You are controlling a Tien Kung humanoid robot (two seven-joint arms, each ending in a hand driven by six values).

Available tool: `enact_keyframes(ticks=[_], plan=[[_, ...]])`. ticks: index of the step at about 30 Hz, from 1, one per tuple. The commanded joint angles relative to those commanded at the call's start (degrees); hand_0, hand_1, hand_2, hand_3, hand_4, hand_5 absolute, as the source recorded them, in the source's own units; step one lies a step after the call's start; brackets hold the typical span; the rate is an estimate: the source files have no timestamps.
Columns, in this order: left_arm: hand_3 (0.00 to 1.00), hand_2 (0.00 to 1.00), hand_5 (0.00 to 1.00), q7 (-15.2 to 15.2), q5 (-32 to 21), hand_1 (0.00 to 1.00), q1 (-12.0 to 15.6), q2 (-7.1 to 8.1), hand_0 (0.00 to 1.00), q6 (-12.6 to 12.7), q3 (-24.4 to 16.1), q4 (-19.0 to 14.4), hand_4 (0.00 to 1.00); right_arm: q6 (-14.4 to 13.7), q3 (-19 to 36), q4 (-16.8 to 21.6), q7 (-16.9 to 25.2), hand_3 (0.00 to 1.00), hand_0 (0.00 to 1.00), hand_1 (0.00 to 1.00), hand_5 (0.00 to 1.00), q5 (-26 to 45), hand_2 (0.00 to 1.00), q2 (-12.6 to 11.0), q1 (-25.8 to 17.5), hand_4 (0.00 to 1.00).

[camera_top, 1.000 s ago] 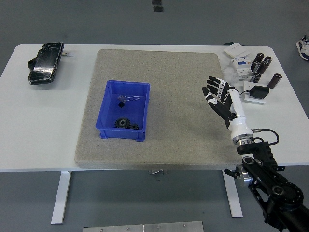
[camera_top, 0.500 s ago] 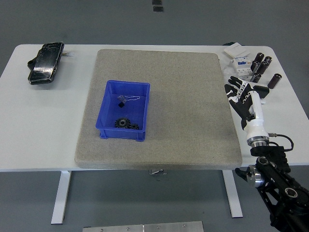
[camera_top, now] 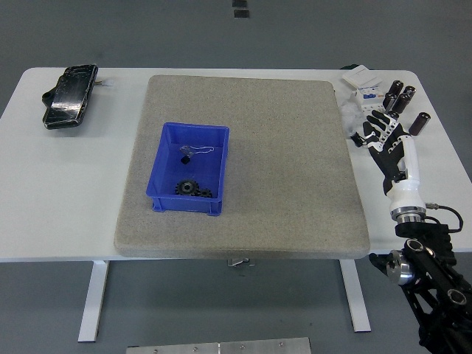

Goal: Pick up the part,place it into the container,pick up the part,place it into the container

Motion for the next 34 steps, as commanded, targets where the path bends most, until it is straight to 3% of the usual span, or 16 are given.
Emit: enact_keyframes(ticks=[16,34], plan=[[0.577,0.58,0.362,-0.1,0.0,0.608,-0.9,0.13,0.637,-0.1,-0.2,0.0,0.631,-0.3,5.4,1.4,0.3,0.707,0.791,0.722,0.462,0.3,0.741,-0.2,-1.4,0.816],[0.577,0.579,0.353,0.1,-0.2,0.607,-0.7,-0.12,0.637,-0.1,-0.1,0.0,0.635,-0.5,7.2,1.3,0.6,0.702,0.788,0.719,0.466,0.4,0.737,0.2,-2.1,0.813]])
